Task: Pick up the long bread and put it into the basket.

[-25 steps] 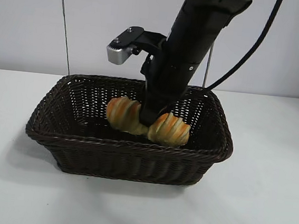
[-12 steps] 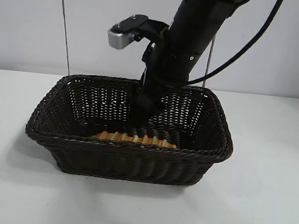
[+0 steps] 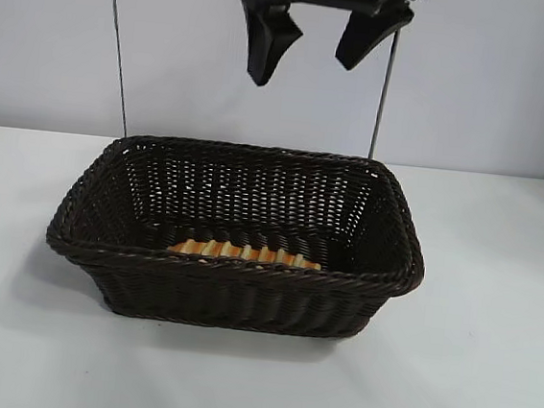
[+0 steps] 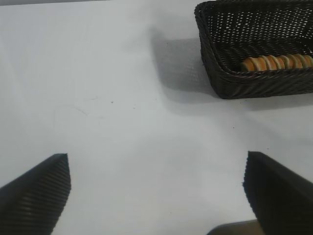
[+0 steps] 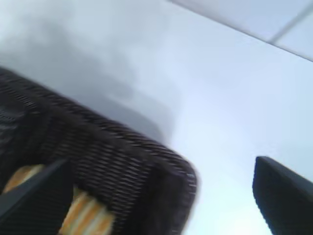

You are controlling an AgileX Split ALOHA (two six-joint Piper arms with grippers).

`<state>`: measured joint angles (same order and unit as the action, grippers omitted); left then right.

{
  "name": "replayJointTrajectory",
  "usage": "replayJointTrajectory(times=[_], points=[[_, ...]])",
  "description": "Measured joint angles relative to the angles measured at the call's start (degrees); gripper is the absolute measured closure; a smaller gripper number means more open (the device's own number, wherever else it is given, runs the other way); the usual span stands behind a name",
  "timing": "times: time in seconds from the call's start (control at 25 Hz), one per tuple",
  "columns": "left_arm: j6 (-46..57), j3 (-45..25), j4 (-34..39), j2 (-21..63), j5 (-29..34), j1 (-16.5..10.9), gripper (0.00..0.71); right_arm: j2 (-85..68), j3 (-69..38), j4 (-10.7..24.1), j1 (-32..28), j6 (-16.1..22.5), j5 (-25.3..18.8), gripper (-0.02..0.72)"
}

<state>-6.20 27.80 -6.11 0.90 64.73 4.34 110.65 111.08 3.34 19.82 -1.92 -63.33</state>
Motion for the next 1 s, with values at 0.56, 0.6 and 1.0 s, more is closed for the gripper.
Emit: replayJointTrajectory(times=[0.56, 0.6, 1.0], points=[[0.00, 0.00, 0.00, 0.00, 0.00, 0.00, 0.018, 0.00, 0.00, -0.45, -27.81, -0.89, -3.19, 0.009], [0.00, 0.00, 0.00, 0.00, 0.00, 0.00, 0.018, 0.00, 0.00, -0.94, -29.20, -0.89, -3.51, 0.009], [0.00, 0.00, 0.00, 0.00, 0.00, 0.00, 0.018, -5.34, 0.00, -4.39, -32.96, -1.10, -7.68, 0.009]])
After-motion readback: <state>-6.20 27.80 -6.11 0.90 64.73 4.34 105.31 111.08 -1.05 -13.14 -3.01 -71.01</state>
